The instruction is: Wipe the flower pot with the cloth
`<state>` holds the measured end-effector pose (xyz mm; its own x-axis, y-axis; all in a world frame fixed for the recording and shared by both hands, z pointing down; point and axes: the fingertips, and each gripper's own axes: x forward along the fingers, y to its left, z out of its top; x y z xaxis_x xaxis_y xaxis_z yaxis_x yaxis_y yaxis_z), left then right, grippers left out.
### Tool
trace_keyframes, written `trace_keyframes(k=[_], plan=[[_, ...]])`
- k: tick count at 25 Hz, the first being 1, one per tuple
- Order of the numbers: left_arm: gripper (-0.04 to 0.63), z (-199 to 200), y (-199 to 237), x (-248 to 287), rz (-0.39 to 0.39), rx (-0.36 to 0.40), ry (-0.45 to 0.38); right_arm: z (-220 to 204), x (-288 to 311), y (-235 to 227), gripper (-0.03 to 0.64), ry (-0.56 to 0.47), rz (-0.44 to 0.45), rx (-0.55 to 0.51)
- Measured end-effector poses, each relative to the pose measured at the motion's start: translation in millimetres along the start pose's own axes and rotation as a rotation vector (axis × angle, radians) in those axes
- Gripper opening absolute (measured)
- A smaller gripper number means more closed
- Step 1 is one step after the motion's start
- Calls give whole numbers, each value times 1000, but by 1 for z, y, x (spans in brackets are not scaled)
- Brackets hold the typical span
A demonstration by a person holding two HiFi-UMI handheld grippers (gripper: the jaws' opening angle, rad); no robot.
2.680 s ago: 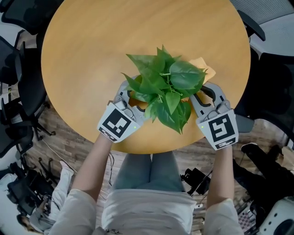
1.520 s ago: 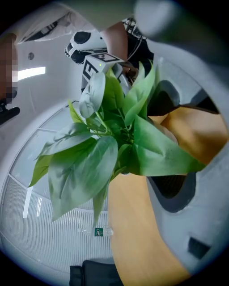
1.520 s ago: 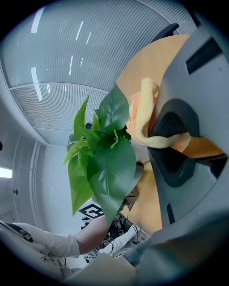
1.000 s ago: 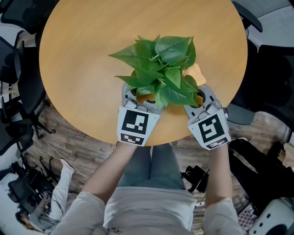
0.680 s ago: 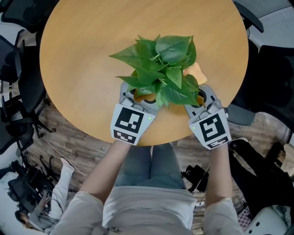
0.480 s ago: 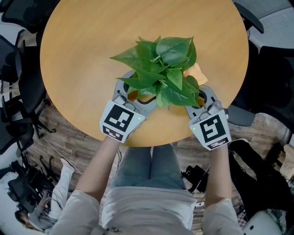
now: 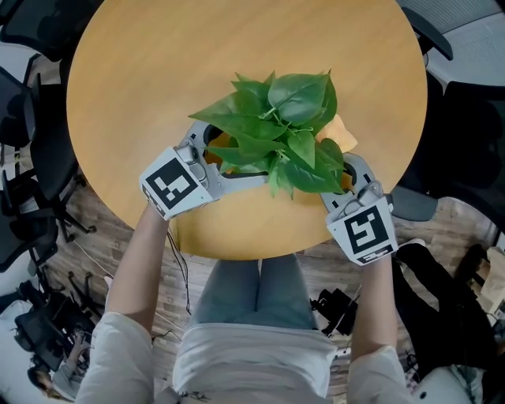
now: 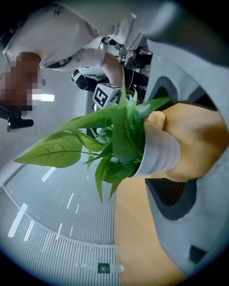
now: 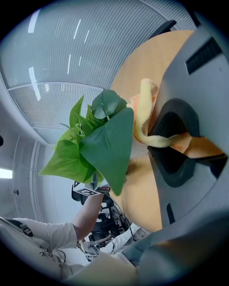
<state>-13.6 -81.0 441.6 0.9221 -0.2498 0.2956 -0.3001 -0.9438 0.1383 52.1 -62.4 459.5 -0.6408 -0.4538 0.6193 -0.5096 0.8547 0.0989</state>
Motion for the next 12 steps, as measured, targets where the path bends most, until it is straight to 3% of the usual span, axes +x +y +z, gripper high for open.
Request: trace_keyframes(k=[5, 12], plan=[[477, 5, -2, 2, -123, 14, 10, 1, 0, -1, 43, 2, -4, 4], [495, 5, 4, 12, -178, 37, 9, 0, 1, 1, 43, 2, -8, 11]])
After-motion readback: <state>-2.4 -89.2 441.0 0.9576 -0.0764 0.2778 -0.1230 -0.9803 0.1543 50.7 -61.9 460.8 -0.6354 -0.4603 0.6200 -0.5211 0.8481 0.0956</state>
